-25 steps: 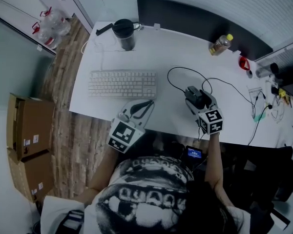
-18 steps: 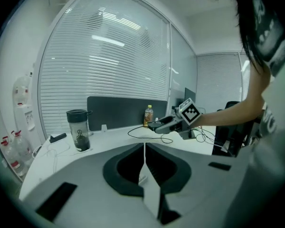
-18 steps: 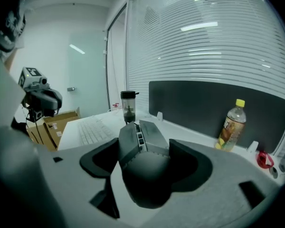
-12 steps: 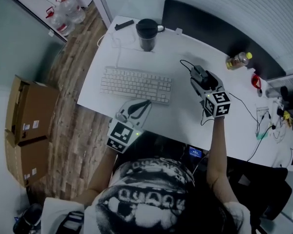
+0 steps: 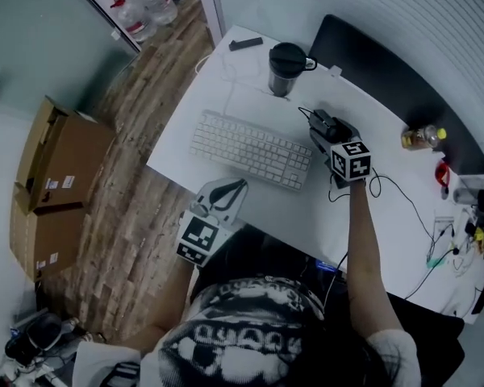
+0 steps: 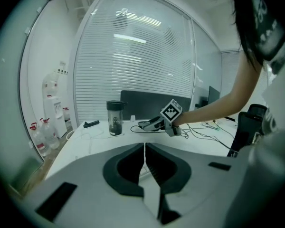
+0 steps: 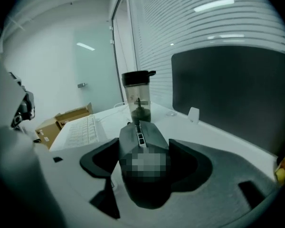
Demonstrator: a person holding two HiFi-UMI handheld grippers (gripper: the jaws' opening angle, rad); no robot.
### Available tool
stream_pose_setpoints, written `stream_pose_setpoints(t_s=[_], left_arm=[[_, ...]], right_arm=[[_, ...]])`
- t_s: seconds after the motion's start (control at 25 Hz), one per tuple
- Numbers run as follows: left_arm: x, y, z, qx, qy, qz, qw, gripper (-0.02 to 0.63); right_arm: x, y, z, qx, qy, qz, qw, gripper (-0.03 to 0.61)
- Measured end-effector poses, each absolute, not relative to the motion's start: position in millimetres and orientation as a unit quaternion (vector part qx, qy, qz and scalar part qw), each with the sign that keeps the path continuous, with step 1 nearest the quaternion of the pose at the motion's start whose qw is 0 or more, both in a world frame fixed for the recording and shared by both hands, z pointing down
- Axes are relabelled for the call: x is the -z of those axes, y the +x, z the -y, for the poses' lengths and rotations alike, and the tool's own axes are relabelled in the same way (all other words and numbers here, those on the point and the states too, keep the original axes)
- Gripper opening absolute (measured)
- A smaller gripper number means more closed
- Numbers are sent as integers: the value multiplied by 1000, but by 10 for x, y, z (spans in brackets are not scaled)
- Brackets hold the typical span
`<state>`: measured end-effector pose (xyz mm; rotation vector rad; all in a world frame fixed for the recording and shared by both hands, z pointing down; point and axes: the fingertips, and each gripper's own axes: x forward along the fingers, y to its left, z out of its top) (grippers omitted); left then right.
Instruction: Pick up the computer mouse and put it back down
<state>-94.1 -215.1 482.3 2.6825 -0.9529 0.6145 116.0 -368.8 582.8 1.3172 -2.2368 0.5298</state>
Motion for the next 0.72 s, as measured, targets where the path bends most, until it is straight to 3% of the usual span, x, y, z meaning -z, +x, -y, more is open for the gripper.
stream_pose_setpoints(t_s=[0.72], left_arm=[[-4935,-1279,2153,-230,894,364,125,11]], right_arm=[[-6565,986,3794,-234,440,802,329,337]])
